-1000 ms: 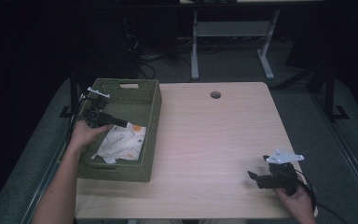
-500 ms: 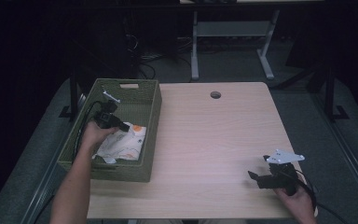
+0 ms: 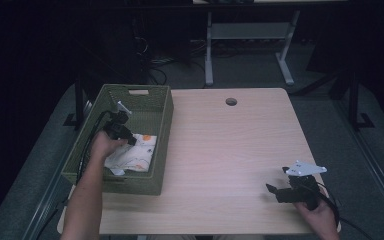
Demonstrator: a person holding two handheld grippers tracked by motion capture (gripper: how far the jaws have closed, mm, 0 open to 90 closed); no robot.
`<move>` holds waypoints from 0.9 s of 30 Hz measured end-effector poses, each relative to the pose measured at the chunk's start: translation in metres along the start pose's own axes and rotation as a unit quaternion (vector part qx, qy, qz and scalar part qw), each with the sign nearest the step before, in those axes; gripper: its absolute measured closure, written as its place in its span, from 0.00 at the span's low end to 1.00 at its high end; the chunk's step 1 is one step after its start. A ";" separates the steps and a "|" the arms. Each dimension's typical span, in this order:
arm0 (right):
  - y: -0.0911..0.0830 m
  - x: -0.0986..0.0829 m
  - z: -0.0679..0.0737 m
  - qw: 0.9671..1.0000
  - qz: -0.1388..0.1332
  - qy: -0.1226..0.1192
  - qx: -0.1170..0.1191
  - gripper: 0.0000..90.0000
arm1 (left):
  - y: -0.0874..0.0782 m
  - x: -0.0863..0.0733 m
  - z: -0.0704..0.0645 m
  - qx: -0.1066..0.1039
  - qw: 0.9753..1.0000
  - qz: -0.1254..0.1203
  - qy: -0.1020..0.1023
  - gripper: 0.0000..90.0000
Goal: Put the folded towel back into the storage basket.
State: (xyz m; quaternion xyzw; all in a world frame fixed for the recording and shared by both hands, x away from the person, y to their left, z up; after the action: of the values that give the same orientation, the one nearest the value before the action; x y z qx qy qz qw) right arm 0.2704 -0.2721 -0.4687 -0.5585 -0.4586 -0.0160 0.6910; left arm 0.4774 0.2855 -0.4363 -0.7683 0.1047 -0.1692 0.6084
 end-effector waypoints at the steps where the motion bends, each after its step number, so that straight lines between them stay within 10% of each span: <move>1: 0.000 0.000 0.000 1.000 -0.001 -0.001 0.000 0.15 | 0.000 0.000 0.000 0.000 1.000 0.000 0.000 0.86; 7: 0.001 0.000 0.001 1.000 0.002 -0.002 0.000 0.15 | -0.015 -0.002 0.002 0.006 1.000 -0.030 0.002 0.85; 17: 0.003 0.000 0.002 1.000 0.005 -0.002 0.001 0.15 | -0.003 -0.002 0.003 0.024 1.000 -0.007 -0.005 0.84; 27: 0.003 0.001 0.002 1.000 0.005 -0.006 0.003 0.15 | -0.034 -0.004 -0.016 0.024 0.999 -0.042 0.025 0.79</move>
State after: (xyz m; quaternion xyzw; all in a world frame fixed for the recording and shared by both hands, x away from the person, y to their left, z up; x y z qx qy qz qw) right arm 0.2712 -0.2685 -0.4701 -0.5585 -0.4598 -0.0076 0.6903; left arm 0.4658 0.2804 -0.4008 -0.7525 0.0834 -0.2160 0.6166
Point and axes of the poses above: each handheld gripper's, and its own axes: y roughly forward along the jaws, x roughly out of its top, z roughly to its left, the point moved 1 cm from there along y, roughly forward along the jaws, and after that the axes turned 7 degrees about z, right-handed, at the moved point
